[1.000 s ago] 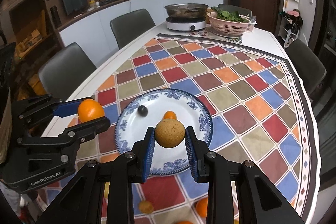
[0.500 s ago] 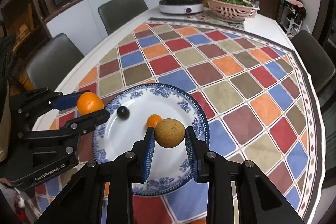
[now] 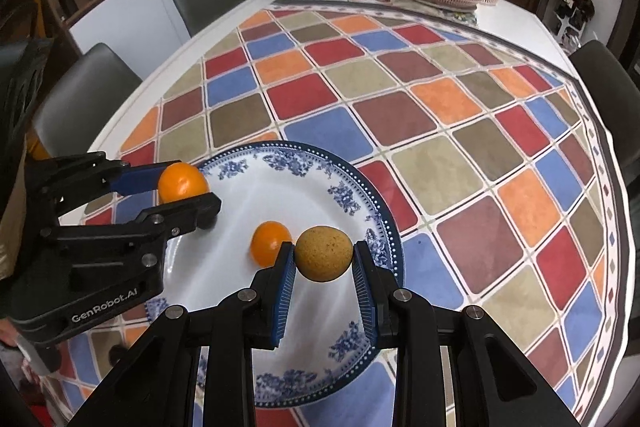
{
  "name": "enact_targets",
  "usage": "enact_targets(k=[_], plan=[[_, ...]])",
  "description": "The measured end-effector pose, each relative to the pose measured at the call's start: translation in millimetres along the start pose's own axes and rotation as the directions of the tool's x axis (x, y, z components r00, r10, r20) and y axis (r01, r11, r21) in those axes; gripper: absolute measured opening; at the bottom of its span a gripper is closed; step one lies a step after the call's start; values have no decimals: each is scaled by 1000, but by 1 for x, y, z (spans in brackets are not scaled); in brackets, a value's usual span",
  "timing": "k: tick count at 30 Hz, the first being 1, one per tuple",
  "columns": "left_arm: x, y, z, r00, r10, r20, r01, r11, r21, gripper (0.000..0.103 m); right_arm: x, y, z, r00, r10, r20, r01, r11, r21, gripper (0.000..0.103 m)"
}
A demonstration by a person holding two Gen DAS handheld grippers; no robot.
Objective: Organize fruits
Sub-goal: 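Carry the orange with the left tool onto the plate while the right tool places the kiwi there, then withdraw both open tools from the plate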
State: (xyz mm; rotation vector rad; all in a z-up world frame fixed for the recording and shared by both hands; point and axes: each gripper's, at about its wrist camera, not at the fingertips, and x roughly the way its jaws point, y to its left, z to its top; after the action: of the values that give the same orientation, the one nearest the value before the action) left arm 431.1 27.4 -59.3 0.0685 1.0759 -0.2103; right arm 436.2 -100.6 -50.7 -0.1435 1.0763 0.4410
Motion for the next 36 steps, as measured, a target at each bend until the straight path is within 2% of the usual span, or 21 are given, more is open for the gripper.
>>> enact_targets(k=[6,14,17,19,25,32,36], plan=[[16,4,6,999,2,-39,-3,1000,-20,38,24,-9,5,998,6,-60,-4,999,32,30],[27,8,9,998,6,-68,-8,999,-39,39,36,-17,7,996,30,-79,-24,997,79,30],[22,6,9,998,27,-52,-28,999,-20,42,36,-16,6,997,27,-79,-21,997,73,31],[17,6,10,999,39,-38,-40,999,-19,42,33,-15,6,997,25,-72,-20,997,68,37],[-2,1,10,997,80,8,-80,997,1,42,20,-14,7,999,31,-44,-28,997,73,37],[-29,-3,2,997,52,50,-52,999,-7,42,-8,-8,5,999,34,9,-34,997,68,37],[-49,-5,-7,994,55,94,-54,998,-17,42,-27,-2,-1,999,5,52,-8,998,56,37]])
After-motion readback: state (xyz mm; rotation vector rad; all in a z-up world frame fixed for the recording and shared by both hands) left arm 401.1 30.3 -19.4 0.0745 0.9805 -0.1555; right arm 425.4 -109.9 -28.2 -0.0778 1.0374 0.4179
